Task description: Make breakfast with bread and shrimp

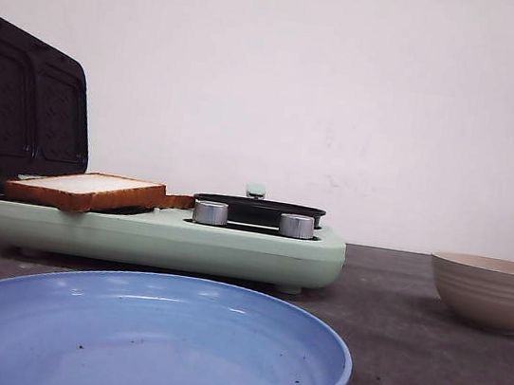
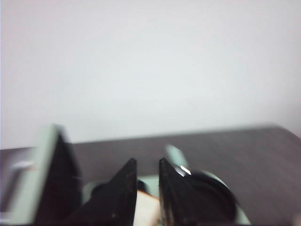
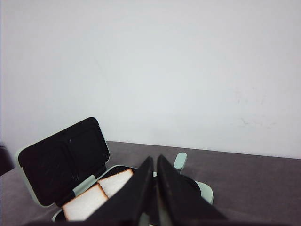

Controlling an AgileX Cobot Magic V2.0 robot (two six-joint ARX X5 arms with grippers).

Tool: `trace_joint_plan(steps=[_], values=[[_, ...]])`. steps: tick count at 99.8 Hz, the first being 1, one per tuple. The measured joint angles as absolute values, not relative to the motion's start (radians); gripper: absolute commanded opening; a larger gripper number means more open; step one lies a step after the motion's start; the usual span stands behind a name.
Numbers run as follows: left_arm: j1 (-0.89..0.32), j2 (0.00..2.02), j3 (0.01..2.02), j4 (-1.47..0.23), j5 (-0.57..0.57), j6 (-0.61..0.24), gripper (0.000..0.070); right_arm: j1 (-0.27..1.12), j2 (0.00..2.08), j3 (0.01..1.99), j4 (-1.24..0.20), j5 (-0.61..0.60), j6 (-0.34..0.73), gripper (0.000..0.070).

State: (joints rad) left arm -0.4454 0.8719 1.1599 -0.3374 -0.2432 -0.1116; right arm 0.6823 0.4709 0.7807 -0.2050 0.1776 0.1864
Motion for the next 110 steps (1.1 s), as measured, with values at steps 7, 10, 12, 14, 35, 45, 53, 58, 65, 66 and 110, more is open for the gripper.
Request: trace_joint_plan(steps=[7, 10, 12, 14, 35, 45, 53, 58, 65, 66, 110], values=[[-0.371, 0.878, 1.160, -0.318, -0.245, -0.120, 0.0000, 0.682, 0.471, 0.781, -0.220, 0.163, 0.182, 0.0004], [-0.337, 0.880, 1.160, -0.315, -0.241, -0.123, 0.0000, 0.682, 0.471, 0.781, -0.226, 0.159, 0.181, 0.0004], [-0.311, 0.883, 1.160, -0.315, -0.234, -0.123, 0.0000, 0.682, 0.471, 0.781, -0.230, 0.158, 0.180, 0.0004], [-0.287, 0.885, 1.161, -0.316, -0.227, -0.123, 0.0000, 0.682, 0.471, 0.781, -0.234, 0.157, 0.180, 0.0004], [0.028, 0.971, 1.162, -0.322, -0.035, -0.180, 0.0000, 0.682, 0.471, 0.781, -0.265, 0.157, 0.172, 0.0004], [0.138, 1.032, 1.162, -0.308, 0.051, -0.247, 0.0000, 0.682, 0.471, 0.781, -0.272, 0.157, 0.162, 0.0004], [0.198, 1.083, 1.163, -0.313, 0.099, -0.276, 0.0000, 0.682, 0.471, 0.781, -0.272, 0.154, 0.160, 0.0004], [0.228, 1.118, 1.172, -0.337, 0.127, -0.284, 0.0000, 0.682, 0.471, 0.781, -0.273, 0.146, 0.160, 0.0005], [0.266, 1.169, 1.191, -0.386, 0.150, -0.291, 0.0000, 0.683, 0.471, 0.781, -0.276, 0.124, 0.160, 0.0004], [0.271, 1.176, 1.194, -0.395, 0.154, -0.292, 0.0000, 0.683, 0.471, 0.781, -0.277, 0.122, 0.160, 0.0004], [0.371, 1.520, 1.500, -0.638, 0.387, -0.342, 0.0384, 0.683, 0.471, 0.781, -0.359, 0.106, 0.157, 0.0004]])
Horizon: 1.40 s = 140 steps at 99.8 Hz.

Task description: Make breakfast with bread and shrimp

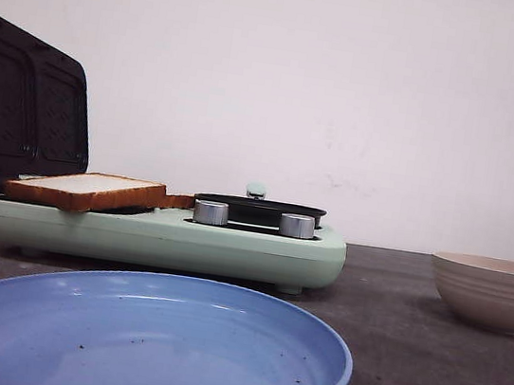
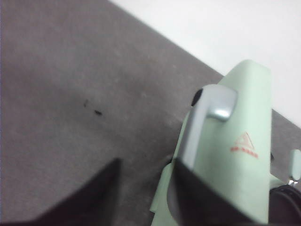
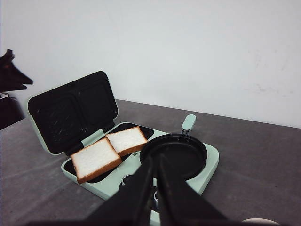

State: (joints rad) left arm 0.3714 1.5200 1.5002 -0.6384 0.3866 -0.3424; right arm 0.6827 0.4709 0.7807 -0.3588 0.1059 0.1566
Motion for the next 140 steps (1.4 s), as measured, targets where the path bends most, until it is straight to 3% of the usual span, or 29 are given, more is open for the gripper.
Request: trace_joint_plan(steps=[35, 74, 81, 93, 140], values=[[0.376, 1.669, 1.557, -0.699, 0.565, -0.437, 0.0395, 0.683, 0.471, 0.781, -0.359, 0.108, 0.146, 0.0005], [0.358, 1.736, 1.559, -0.710, 0.641, -0.509, 0.0384, 0.682, 0.471, 0.781, -0.359, 0.147, 0.105, 0.0004], [0.354, 1.736, 1.559, -0.710, 0.635, -0.512, 0.0313, 0.682, 0.473, 0.781, -0.358, 0.161, 0.101, 0.0004], [0.347, 1.736, 1.562, -0.702, 0.646, -0.516, 0.0002, 0.682, 0.483, 0.781, -0.352, 0.161, 0.101, 0.0004], [0.294, 1.727, 1.578, -0.694, 0.630, -0.523, 0.0000, 0.682, 0.548, 0.781, -0.321, 0.161, 0.101, 0.0004]])
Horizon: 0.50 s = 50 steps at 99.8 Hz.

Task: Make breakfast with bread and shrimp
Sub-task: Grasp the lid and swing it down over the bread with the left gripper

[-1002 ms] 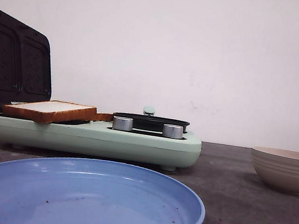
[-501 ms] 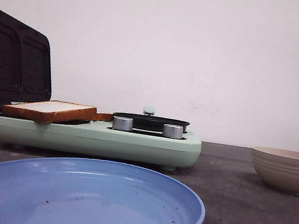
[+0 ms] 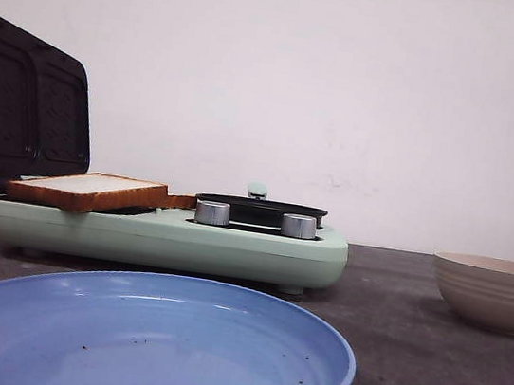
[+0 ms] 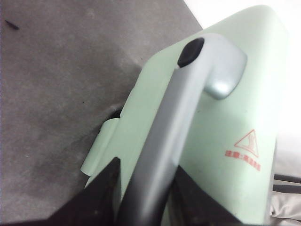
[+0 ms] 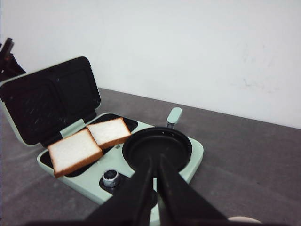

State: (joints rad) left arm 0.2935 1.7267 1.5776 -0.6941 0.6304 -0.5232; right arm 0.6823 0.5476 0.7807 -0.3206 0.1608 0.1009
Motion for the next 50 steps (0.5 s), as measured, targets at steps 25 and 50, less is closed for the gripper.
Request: trace_joint_plan(steps=[25, 50], values=[[0.218, 1.713, 1.579, -0.669, 0.627, -0.523, 0.0000, 0.682, 0.550, 0.781, -0.297, 0.159, 0.101, 0.0004], [0.126, 1.705, 1.585, -0.646, 0.594, -0.521, 0.0000, 0.682, 0.550, 0.781, -0.297, 0.159, 0.102, 0.0004]])
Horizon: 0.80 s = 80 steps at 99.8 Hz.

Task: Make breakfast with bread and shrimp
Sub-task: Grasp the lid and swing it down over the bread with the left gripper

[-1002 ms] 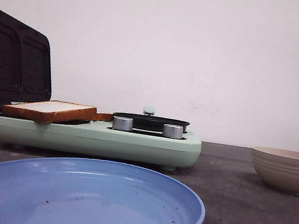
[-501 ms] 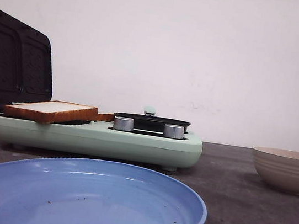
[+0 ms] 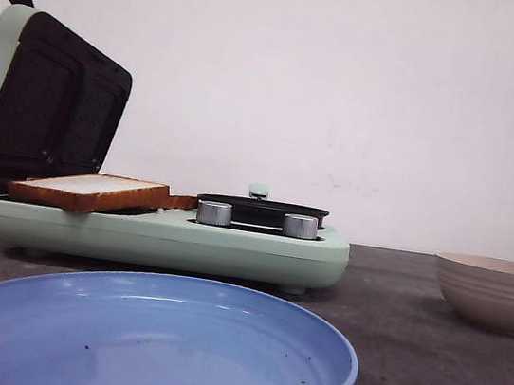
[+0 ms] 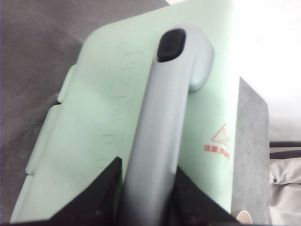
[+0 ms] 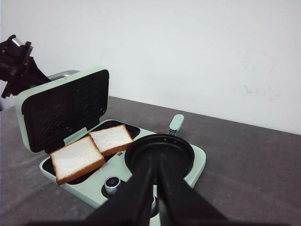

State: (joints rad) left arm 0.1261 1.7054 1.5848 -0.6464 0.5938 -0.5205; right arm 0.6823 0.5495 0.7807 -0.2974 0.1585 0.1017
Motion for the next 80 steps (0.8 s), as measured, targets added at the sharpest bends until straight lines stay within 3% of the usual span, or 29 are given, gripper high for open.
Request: trace_joint_plan(steps=[39, 65, 80], values=[[-0.120, 1.728, 1.575, -0.580, 0.384, -0.453, 0.0000, 0.682, 0.550, 0.781, -0.297, 0.158, 0.110, 0.0004], [-0.253, 1.756, 1.570, -0.577, 0.136, -0.384, 0.0000, 0.682, 0.550, 0.781, -0.297, 0.158, 0.112, 0.0004], [-0.298, 1.808, 1.570, -0.567, 0.109, -0.356, 0.0000, 0.682, 0.550, 0.781, -0.297, 0.158, 0.113, 0.0004]])
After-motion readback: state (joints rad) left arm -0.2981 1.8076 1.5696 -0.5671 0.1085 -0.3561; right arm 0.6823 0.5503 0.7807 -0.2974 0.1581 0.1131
